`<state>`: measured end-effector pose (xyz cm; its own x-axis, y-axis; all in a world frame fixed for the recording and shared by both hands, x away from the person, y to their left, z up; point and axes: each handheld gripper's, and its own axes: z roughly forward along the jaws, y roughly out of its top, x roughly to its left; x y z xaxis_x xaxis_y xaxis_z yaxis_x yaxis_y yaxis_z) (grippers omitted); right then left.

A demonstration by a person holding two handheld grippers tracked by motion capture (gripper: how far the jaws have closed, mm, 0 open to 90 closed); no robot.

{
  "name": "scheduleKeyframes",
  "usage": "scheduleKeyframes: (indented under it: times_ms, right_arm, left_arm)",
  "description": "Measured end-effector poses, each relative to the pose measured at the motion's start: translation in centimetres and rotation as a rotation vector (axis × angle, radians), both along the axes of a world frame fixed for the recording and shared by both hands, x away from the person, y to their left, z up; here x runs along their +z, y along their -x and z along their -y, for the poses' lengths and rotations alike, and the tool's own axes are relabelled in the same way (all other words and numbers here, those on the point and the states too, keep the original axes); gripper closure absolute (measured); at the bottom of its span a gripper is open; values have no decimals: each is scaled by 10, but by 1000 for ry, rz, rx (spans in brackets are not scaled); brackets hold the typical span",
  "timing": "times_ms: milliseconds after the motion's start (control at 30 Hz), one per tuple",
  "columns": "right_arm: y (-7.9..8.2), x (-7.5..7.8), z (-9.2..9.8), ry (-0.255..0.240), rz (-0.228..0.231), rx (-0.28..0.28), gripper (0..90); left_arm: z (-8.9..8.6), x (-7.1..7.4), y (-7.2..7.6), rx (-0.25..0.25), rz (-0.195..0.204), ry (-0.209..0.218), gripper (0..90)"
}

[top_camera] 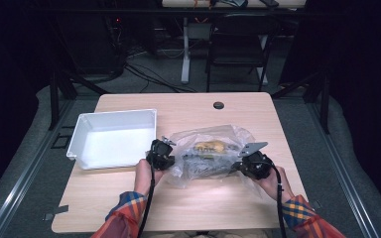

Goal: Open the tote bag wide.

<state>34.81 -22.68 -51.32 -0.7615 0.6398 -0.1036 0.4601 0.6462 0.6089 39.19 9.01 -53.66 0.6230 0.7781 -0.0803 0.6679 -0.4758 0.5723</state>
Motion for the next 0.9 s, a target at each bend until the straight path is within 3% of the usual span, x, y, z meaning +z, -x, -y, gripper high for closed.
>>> scheduleKeyframes:
  times_ms: [367, 533, 733, 900]
  right_arm:
    - [21, 3, 13, -37, -47, 28, 900]
    - [32, -8, 20, -8, -105, 50, 900]
    - [31, -22, 32, 49, -172, 43, 900]
    - [24, -28, 36, 76, -204, 6, 900]
  left_arm:
    - [-8, 5, -2, 62, 35, 22, 868]
    - [-7, 3, -4, 90, 32, -9, 868]
    - [-5, -5, -7, 115, 36, -98, 869]
    - [-5, -6, -8, 100, 16, -84, 828]
